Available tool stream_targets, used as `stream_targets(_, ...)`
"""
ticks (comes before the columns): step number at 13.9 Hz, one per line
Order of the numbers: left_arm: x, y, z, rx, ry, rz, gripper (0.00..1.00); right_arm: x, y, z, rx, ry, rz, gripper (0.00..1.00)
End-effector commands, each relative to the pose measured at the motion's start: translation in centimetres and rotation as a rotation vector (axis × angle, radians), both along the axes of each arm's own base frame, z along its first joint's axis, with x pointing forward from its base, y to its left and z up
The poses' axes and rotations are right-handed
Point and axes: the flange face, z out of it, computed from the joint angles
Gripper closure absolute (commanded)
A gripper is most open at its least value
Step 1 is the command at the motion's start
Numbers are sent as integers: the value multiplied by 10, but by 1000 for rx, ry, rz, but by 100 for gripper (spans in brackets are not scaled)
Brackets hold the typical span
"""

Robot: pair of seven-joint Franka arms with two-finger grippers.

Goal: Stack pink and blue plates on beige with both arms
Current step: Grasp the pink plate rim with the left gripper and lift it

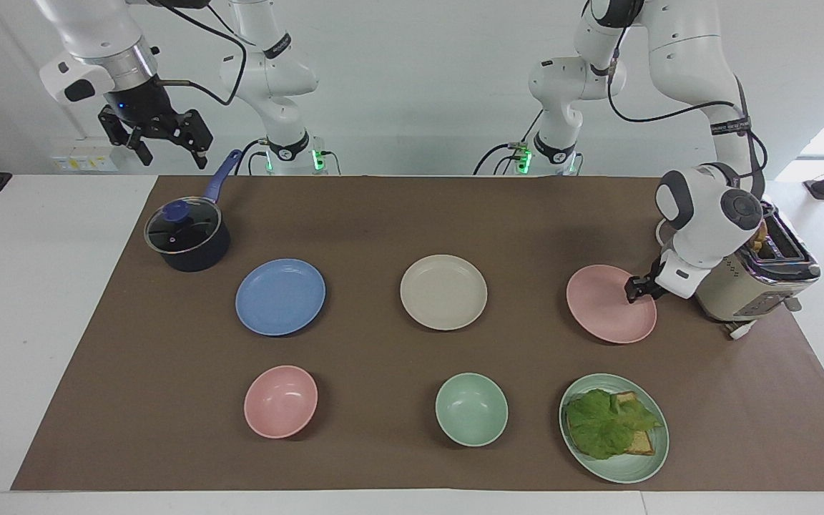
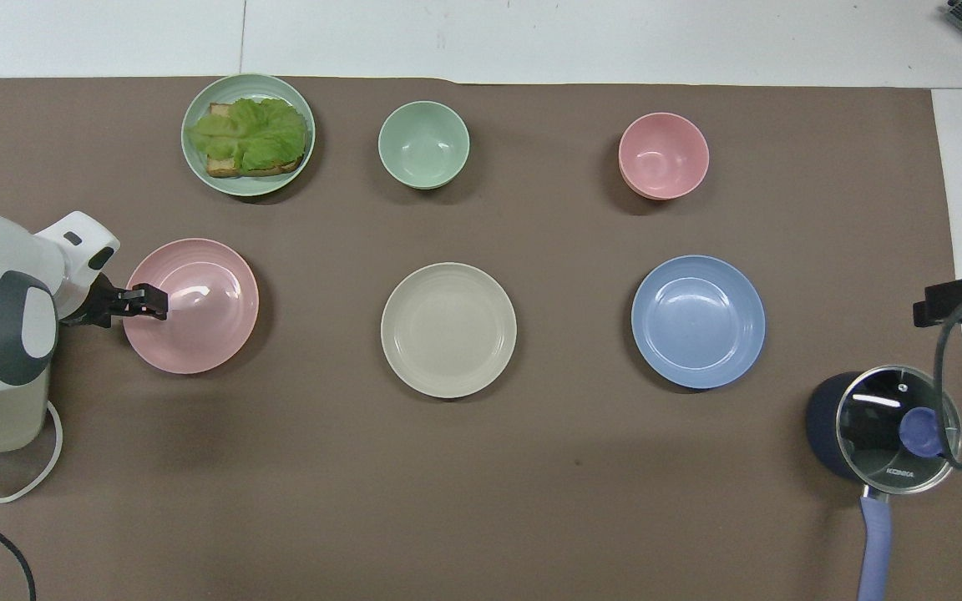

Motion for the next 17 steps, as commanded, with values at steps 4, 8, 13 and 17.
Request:
stream_targets(4,7,6,17,-5,25,13,100,-9,-10,0,4,3,-21,0)
stream_targets(8,18,-3,52,-65,112,28,100,-10,-10,0,4,3,-22,0)
stream_targets(13,15,-34,96,-202,127,39,100,-12,-12,-2,5,4,-27,0)
stream_targets(17,11,-96,109,-312,104,-9,100,-13,-13,-1,7,6,-27,0)
